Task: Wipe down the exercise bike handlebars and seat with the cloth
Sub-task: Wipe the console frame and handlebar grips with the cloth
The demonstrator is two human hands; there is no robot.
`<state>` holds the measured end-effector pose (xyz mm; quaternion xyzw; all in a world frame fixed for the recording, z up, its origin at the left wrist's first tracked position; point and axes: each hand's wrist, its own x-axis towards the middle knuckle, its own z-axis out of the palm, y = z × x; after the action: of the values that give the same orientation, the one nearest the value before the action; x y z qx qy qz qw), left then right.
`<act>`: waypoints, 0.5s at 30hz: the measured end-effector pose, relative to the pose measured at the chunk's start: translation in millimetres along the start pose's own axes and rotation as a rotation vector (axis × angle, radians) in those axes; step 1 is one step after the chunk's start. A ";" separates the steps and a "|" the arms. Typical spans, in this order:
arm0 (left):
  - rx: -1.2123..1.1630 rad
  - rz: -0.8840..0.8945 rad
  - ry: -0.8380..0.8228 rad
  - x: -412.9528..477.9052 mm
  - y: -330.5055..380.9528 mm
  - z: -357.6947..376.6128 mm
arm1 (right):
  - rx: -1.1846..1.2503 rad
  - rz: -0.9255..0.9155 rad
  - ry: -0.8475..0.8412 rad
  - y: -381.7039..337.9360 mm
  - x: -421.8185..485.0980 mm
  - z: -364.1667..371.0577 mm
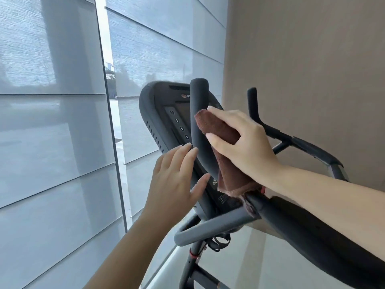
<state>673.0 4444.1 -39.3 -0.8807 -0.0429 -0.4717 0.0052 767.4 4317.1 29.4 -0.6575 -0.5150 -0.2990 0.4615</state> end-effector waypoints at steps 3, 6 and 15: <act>0.029 0.040 0.050 20.0 -18.4 7.6 | 0.015 -0.065 0.151 11.7 35.1 13.6; 0.038 0.088 0.066 33.1 -35.6 15.1 | 0.007 -0.080 0.218 19.4 63.5 23.3; -0.110 0.319 0.148 50.9 -72.3 43.8 | -0.135 -0.004 -0.214 15.7 26.6 3.0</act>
<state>731.6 4521.9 -23.5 -0.8382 0.1236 -0.5300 0.0350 789.8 4329.8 46.6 -0.7143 -0.5410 -0.2621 0.3582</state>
